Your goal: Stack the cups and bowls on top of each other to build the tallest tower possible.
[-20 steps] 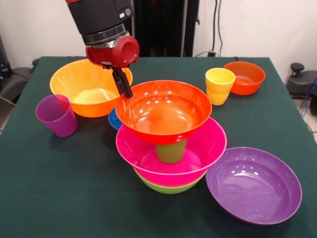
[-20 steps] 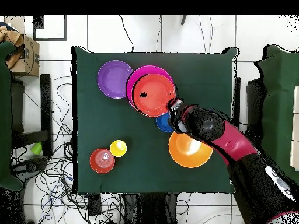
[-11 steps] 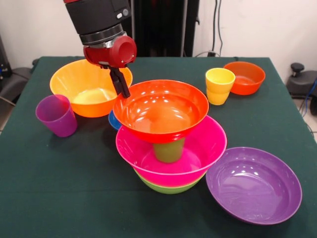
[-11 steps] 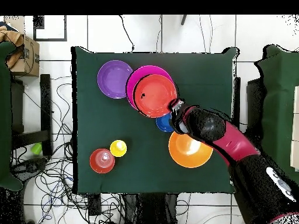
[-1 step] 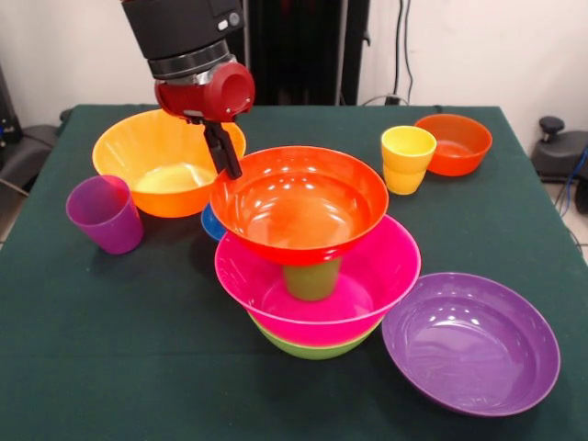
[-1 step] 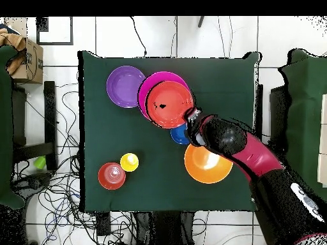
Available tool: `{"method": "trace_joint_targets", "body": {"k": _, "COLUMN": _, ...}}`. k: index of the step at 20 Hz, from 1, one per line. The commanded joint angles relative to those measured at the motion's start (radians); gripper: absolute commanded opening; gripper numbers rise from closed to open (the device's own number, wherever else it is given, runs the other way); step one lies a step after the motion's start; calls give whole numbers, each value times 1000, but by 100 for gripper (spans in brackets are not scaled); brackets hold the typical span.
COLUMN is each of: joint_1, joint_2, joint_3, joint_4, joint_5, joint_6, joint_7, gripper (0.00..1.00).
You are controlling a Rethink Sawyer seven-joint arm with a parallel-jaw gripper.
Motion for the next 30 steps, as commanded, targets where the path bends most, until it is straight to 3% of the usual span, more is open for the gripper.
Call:
{"method": "trace_joint_targets", "body": {"k": 1, "joint_1": 61, "joint_2": -1, "joint_3": -36, "joint_4": -25, "joint_5": 11, "joint_6": 64, "joint_7": 107, "gripper": 0}}
{"method": "trace_joint_targets", "body": {"k": 24, "joint_1": 67, "joint_2": 39, "joint_3": -61, "joint_4": -86, "joint_5": -12, "joint_6": 67, "joint_7": 66, "gripper": 0}}
{"method": "trace_joint_targets", "body": {"k": 25, "joint_1": 69, "joint_2": 39, "joint_3": -63, "joint_4": -86, "joint_5": -12, "joint_6": 64, "joint_7": 69, "gripper": 100}}
{"method": "trace_joint_targets", "body": {"k": 30, "joint_1": 69, "joint_2": 39, "joint_3": -64, "joint_4": -89, "joint_5": -11, "joint_6": 65, "joint_7": 69, "gripper": 100}}
